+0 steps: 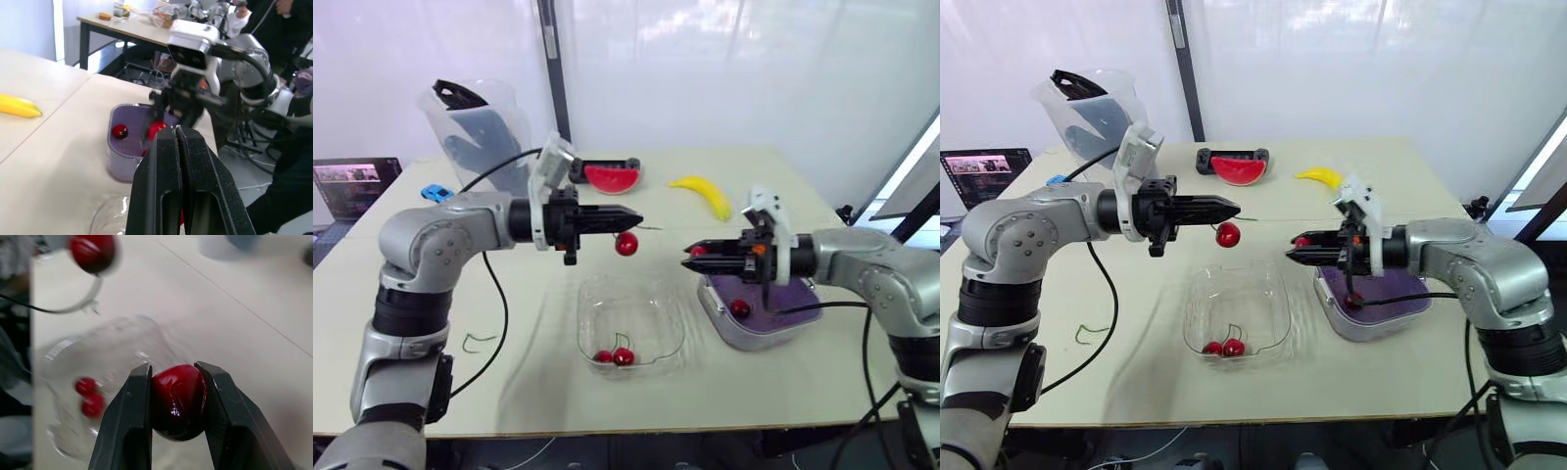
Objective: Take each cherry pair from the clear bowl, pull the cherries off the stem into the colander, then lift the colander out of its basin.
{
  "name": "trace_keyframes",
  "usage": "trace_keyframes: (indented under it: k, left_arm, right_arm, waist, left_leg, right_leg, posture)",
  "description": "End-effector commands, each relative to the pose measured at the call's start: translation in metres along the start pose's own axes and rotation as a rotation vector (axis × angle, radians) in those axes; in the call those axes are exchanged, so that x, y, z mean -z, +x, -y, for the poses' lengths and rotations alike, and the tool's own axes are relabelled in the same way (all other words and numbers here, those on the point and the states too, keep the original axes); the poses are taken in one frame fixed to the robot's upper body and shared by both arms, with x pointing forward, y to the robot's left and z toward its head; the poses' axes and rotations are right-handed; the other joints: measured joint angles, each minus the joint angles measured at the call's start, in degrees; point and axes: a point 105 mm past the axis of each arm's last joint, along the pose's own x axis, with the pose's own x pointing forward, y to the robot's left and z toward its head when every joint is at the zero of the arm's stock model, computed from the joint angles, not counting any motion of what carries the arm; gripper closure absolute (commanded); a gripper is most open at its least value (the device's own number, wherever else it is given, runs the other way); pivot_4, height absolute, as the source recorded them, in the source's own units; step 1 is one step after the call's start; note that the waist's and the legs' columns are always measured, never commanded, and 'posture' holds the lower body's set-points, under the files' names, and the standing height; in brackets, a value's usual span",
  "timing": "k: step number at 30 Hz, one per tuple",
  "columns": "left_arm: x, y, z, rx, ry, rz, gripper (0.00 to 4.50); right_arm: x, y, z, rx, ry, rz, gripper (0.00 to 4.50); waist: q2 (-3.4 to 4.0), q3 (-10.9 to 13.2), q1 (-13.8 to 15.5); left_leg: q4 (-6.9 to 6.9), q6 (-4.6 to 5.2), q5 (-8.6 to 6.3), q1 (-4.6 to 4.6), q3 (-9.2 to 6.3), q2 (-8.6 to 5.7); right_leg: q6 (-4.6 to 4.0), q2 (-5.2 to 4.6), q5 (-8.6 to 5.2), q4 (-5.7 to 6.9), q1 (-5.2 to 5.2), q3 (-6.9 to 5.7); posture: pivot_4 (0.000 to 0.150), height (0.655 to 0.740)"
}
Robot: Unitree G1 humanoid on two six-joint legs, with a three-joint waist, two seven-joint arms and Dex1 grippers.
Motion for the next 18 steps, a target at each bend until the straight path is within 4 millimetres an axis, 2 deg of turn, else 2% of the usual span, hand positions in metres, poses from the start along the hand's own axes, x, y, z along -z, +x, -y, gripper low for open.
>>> trace_keyframes:
  k: [1, 3, 5, 7, 9, 14, 15, 16, 18]
  left_arm:
    - [-0.01, -0.003, 0.006, 0.001, 0.052, 0.035, 4.5]
    - [-0.009, -0.003, 0.006, 0.001, 0.052, 0.035, 4.5]
    - [-0.007, -0.004, 0.004, -0.004, 0.056, 0.031, 4.5]
    - [-0.007, -0.004, 0.003, -0.006, 0.059, 0.032, 4.5]
    - [-0.007, -0.004, 0.003, -0.006, 0.063, 0.035, 4.5]
    - [-0.004, -0.002, 0.003, -0.003, 0.067, 0.031, 4.5]
    - [-0.004, -0.002, 0.004, -0.002, 0.069, 0.03, 4.5]
    - [-0.004, -0.002, 0.004, -0.001, 0.07, 0.029, 4.5]
    - [-0.005, -0.002, 0.003, -0.001, 0.071, 0.03, 4.5]
  right_arm:
    - [0.005, -0.019, 0.021, 0.108, -0.05, -0.107, 3.34]
    - [0.018, -0.022, 0.027, 0.127, -0.051, -0.175, 3.34]
    - [0.043, -0.026, 0.039, 0.17, -0.063, -0.285, 3.34]
    - [0.059, -0.026, 0.045, 0.195, -0.073, -0.35, 3.34]
    - [0.066, -0.025, 0.051, 0.223, -0.055, -0.363, 3.34]
    - [0.076, -0.025, 0.049, 0.216, -0.038, -0.397, 3.34]
    - [0.077, -0.025, 0.048, 0.21, -0.038, -0.399, 2.61]
    - [0.075, -0.025, 0.046, 0.2, -0.035, -0.392, 2.31]
    - [0.068, -0.026, 0.045, 0.191, -0.033, -0.371, 1.37]
  waist:
    - [0.0, 0.0, 0.0]
    - [0.0, 0.0, -0.2]
    - [0.0, 0.0, -0.4]
    - [0.0, 0.0, -0.3]
    - [0.0, 0.0, -0.3]
    - [0.01, 0.0, -0.2]
    - [0.01, 0.0, -0.2]
    - [0.01, 0.0, -0.2]
    - [0.01, 0.0, -0.2]
  left_leg:
    - [-0.01, 0.0, 0.0, 0.0, 0.0, 0.0]
    - [-0.03, 0.0, 0.0, 0.0, 0.0, 0.03]
    - [-0.03, 0.0, 0.0, 0.0, 0.01, 0.04]
    - [-0.03, 0.0, 0.0, 0.01, 0.04, 0.04]
    - [-0.04, 0.0, 0.0, 0.0, 0.03, 0.04]
    - [-0.03, -0.01, 0.0, 0.0, 0.02, 0.04]
    - [-0.03, -0.01, 0.0, 0.0, 0.02, 0.04]
    - [-0.03, -0.01, 0.0, 0.0, 0.03, 0.04]
    - [-0.02, -0.01, 0.0, 0.0, 0.03, 0.03]
  right_leg:
    - [0.0, 0.0, 0.0, 0.0, -0.01, 0.0]
    - [0.0, 0.04, 0.0, 0.0, -0.02, 0.0]
    - [0.0, 0.04, 0.0, 0.0, -0.02, 0.0]
    - [0.0, 0.05, 0.0, 0.0, -0.03, 0.01]
    - [0.0, 0.04, 0.0, 0.0, -0.04, 0.01]
    - [0.0, 0.03, 0.0, 0.0, -0.04, 0.01]
    - [0.0, 0.03, 0.0, 0.0, -0.04, 0.01]
    - [0.0, 0.03, 0.0, 0.0, -0.03, 0.01]
    - [0.0, 0.03, 0.0, 0.0, -0.03, 0.01]
  posture:
    - [0.15, 0.74]
    - [0.15, 0.74]
    - [0.15, 0.74]
    - [0.15, 0.74]
    - [0.15, 0.74]
    - [0.15, 0.74]
    - [0.15, 0.74]
    - [0.15, 0.74]
    - [0.15, 0.74]
